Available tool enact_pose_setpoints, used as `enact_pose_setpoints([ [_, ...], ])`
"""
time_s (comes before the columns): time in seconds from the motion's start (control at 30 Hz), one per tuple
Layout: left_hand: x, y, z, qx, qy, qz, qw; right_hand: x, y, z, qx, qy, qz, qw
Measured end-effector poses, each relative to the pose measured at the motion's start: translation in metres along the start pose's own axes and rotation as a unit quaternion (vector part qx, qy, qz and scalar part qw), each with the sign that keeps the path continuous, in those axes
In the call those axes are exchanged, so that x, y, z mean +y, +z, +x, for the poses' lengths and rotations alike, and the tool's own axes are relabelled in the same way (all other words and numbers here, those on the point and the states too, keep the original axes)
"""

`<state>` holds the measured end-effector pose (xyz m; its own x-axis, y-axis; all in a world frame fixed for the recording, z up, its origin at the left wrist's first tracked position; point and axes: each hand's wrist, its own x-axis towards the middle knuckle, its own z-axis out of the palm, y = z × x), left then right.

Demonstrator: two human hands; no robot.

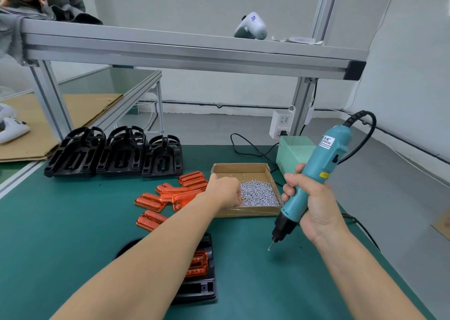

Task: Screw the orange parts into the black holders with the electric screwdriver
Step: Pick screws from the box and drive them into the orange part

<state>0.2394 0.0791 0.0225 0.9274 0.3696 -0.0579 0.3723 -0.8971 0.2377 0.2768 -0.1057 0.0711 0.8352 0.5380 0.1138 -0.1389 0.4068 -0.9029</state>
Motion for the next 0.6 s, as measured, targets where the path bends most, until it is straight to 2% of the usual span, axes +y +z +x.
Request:
enact_pose_setpoints([
  [0.2,0.0028,-0.0035,-0.0031,-0.027,0.018,0.088,0.996,0.0037,0.0001,-0.0015,-0.002,-0.004,0.002,1.0],
  [0.43,0.0066,-0.0084,-0.0035,-0.022,0.026,0.101,0.994,0.0036,0.0008,-0.0035,-0.007,-0.003,-0.006,1.0],
  [0.6,0.007,-0.0098,-0.0045,-0.057,0.031,0.139,0.988,0.0058,-0.0005,-0.007,-0.006,-0.011,-0.013,1.0],
])
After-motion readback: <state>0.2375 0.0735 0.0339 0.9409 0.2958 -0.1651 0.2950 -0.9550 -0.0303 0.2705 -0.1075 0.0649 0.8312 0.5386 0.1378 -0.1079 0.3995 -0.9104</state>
